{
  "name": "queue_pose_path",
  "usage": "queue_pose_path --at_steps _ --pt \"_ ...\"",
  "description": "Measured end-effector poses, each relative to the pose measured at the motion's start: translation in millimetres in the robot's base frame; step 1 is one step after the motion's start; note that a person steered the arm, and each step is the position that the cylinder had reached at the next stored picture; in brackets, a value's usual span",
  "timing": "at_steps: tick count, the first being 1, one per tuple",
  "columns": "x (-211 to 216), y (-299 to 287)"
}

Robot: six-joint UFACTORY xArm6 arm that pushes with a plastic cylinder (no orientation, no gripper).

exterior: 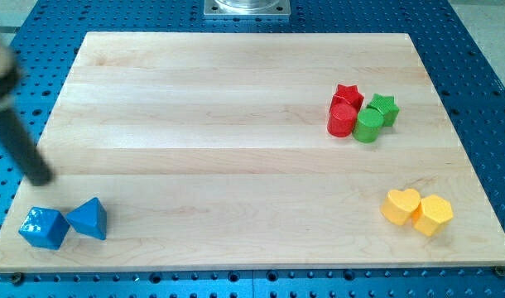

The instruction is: Place the blue blocks at the center of the board

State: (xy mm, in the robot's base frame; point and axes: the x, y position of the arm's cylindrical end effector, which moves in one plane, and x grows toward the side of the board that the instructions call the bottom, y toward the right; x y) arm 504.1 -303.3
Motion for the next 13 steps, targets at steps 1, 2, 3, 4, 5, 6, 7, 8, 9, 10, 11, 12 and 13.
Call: queue_pose_path --at_steps 1,2,3,4,5,6,7,8,9,10,11,12,13 --pt "17.4 -0.5" --pt "57.0 5.5" --pt "63.2 15.2" --pt "64.6 38.9" --pt "75.1 40.7" --pt "80.1 33.9" --pt "102.9 34.4" --pt "100.2 52.8" --pt "86.0 98.5" --pt "80.0 135.2" --pt "57.0 150.0" --pt "88.7 134.7" --pt "113.7 120.4"
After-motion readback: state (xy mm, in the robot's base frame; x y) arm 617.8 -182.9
